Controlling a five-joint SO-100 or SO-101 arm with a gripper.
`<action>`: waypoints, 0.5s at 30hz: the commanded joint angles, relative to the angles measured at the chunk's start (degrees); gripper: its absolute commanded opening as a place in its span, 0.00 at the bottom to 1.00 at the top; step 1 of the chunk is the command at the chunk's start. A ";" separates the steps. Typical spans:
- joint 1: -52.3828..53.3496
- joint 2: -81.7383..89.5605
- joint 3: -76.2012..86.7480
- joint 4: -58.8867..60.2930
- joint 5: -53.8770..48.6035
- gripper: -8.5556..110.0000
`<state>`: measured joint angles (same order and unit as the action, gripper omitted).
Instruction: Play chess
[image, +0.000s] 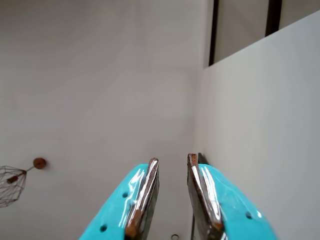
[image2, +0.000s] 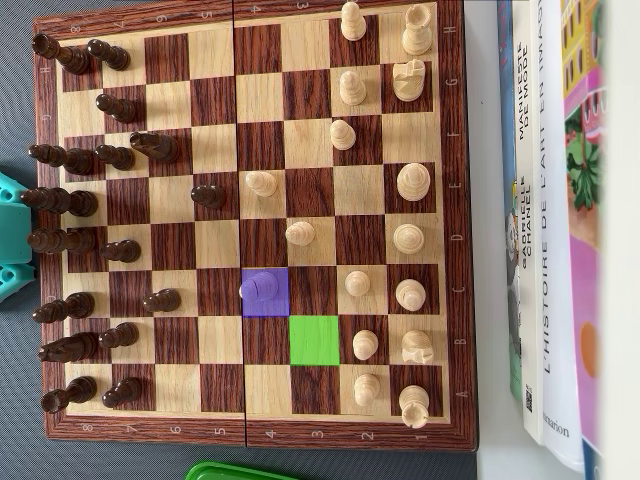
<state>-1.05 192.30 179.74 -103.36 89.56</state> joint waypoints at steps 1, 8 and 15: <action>-0.26 -0.53 1.23 0.35 -0.44 0.16; 0.00 -0.53 1.23 0.62 -0.44 0.16; 0.00 -0.53 1.23 0.70 -0.44 0.16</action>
<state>-1.05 192.30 179.74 -103.36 89.38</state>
